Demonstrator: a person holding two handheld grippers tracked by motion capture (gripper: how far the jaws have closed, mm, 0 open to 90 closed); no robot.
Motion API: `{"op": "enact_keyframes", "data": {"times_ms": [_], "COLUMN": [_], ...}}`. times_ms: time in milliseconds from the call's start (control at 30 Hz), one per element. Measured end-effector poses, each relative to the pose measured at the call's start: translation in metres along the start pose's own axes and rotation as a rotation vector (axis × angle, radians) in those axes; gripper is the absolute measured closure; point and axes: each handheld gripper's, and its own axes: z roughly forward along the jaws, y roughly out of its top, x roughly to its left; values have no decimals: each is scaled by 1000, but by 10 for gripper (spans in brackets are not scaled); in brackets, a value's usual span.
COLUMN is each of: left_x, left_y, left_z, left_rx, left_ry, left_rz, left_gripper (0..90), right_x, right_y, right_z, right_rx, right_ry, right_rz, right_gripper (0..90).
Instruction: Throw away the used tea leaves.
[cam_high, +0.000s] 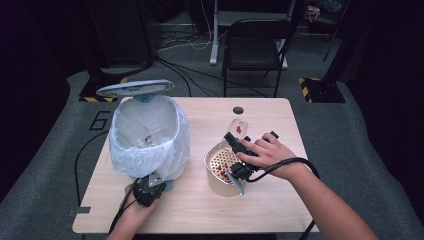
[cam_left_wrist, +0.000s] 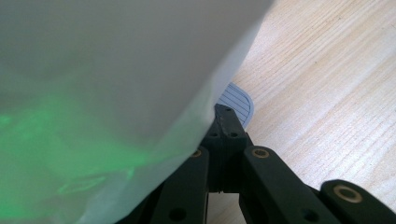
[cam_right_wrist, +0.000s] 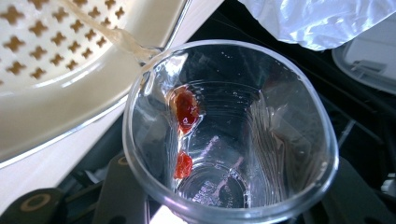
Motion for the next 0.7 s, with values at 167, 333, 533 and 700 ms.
{"op": "enact_keyframes", "data": {"times_ms": [167,333,533,700], "left_x": [0,0,0,0], "left_y": [0,0,0,0], "left_z": [0,0,0,0], "left_rx": [0,0,0,-1], "left_ry": [0,0,0,0], "left_rz": [0,0,0,0], "left_gripper": [900,900,900,900], "right_x": [10,1,10,10], "right_y": [5,0,3,4], "right_z": [2,0,2,1], "right_rx": [-17,3,-13,-11], "right_ry": [-71,-51,-80,-79], "right_rz": [83,-49,45,9], "right_gripper": [507,506,505,505]}}
